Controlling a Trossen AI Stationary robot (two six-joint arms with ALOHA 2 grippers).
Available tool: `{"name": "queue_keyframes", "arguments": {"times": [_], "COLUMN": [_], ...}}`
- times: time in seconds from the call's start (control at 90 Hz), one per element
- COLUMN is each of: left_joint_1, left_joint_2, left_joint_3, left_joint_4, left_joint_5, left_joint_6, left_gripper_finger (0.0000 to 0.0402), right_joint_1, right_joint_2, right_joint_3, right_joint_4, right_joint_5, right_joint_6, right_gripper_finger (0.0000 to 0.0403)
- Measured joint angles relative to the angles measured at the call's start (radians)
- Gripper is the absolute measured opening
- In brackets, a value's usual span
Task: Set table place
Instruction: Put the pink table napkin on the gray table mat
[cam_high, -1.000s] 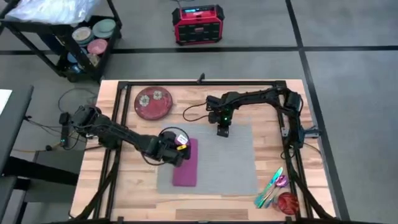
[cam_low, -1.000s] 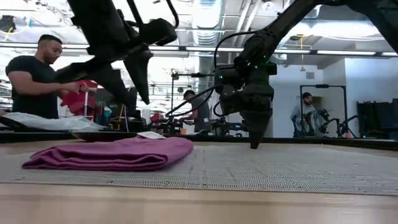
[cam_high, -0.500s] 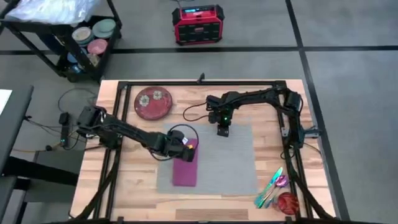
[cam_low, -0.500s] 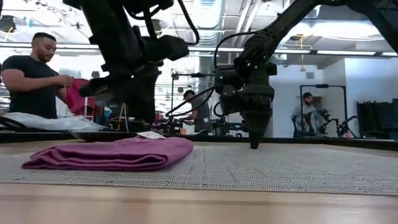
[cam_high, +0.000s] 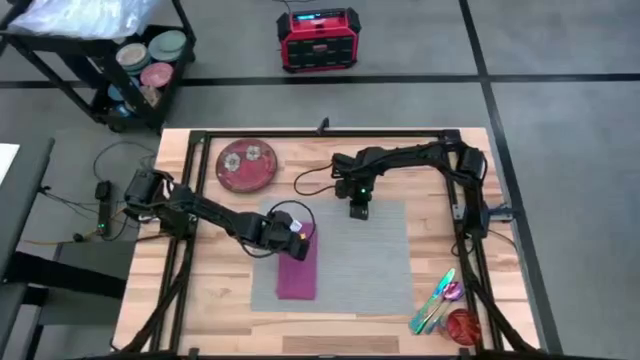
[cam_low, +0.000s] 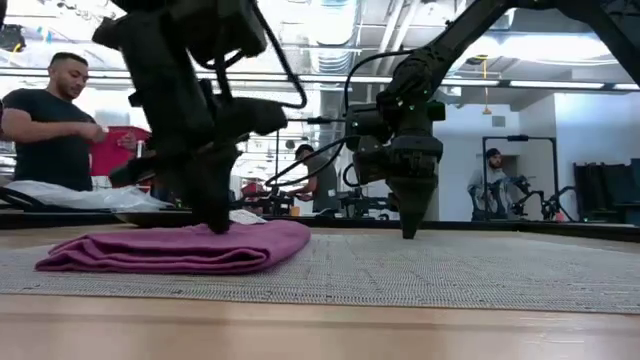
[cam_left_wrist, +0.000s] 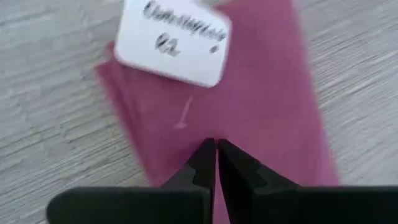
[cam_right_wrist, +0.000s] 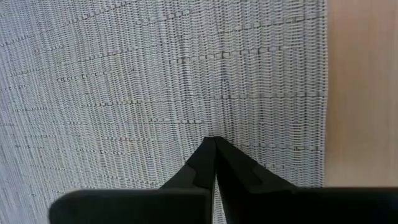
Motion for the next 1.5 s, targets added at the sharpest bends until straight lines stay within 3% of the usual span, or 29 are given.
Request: {"name": "queue_keyframes", "arguments": {"times": [0.2, 0.356, 0.733, 0.978, 1.156, 1.5], "left_joint_1": [-0.007, -0.009, -0.041, -0.048, -0.049, -0.051], "left_joint_2": [-0.004, -0.005, -0.008, -0.007, -0.007, -0.006], "left_joint_3": [-0.045, -0.047, -0.047, -0.048, -0.048, -0.051], "left_joint_4": [0.028, -0.056, -0.174, -0.208, -0.255, -0.232], "left_joint_5": [0.046, 0.094, 0.188, 0.178, 0.145, 0.134], "left_joint_6": [-0.061, -0.080, 0.005, -0.032, -0.221, -0.235], "left_gripper_finger": [0.0000, 0.0000, 0.0000, 0.0000, 0.0000, 0.0000], "right_joint_1": [-0.017, -0.033, -0.042, -0.042, -0.042, -0.042], "right_joint_2": [0.000, 0.000, 0.001, 0.001, 0.001, 0.004], "right_joint_3": [0.000, 0.002, 0.001, 0.001, 0.001, 0.000], "right_joint_4": [0.008, 0.026, 0.022, 0.023, 0.022, 0.026], "right_joint_5": [-0.001, -0.001, -0.001, -0.001, -0.002, -0.016], "right_joint_6": [0.000, -0.004, -0.011, -0.034, -0.034, -0.049], "right_gripper_finger": [0.0000, 0.0000, 0.0000, 0.0000, 0.0000, 0.0000]}}
